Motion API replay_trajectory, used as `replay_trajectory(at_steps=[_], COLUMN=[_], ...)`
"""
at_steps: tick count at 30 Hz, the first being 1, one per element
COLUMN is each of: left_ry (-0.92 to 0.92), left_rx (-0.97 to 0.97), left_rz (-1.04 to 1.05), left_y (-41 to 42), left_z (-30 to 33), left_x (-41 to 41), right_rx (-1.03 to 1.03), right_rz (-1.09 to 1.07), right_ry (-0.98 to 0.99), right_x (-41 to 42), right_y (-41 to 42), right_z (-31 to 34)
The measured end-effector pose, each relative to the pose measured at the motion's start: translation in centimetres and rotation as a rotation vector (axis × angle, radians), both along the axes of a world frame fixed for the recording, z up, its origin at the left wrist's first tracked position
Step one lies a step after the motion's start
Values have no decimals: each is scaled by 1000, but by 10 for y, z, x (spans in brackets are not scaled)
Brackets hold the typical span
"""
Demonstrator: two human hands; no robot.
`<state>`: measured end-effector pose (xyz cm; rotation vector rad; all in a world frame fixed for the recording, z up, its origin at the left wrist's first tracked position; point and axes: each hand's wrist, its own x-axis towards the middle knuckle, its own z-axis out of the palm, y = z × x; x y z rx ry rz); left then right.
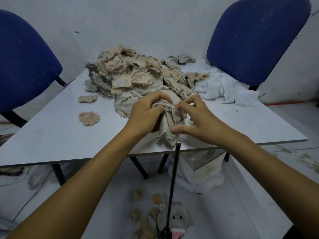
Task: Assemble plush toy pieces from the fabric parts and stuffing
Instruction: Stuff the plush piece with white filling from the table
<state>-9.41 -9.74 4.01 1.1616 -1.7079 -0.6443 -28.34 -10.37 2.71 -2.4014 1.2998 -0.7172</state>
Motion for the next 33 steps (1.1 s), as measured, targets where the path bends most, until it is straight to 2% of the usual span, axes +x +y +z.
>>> replay_trajectory(at_steps=[2, 3, 6, 8, 10, 12, 16, 21, 25, 33], left_ry=[-55, -146, -485, -545, -467, -368, -270, -68, 21, 65], left_rx=[90, 96, -8, -113, -160, -121, 91, 344, 385, 408], left_rz=[-53, -54, 15, -29, -123, -201, -279, -398, -511, -401], left_y=[1, 1, 4, 5, 5, 4, 4, 0, -3, -4], left_z=[3, 5, 10, 14, 17, 17, 18, 16, 9, 0], left_x=[2, 3, 14, 19, 20, 19, 12, 16, 19, 1], right_rx=[-133, -188, -304, -384, -459, -496, -466, -407, -350, -280], right_rz=[-17, -29, -85, -79, -45, -39, -12, 10, -52, -91], right_ry=[-58, -84, -142, -178, -193, -211, -268, -204, -213, -243], right_x=[0, -1, -6, -5, -1, 2, 3, 8, 2, 8], right_y=[-1, -1, -2, -1, 0, -1, -4, -6, -11, -9], right_z=[1, 2, 5, 9, 11, 13, 11, 3, 3, -1])
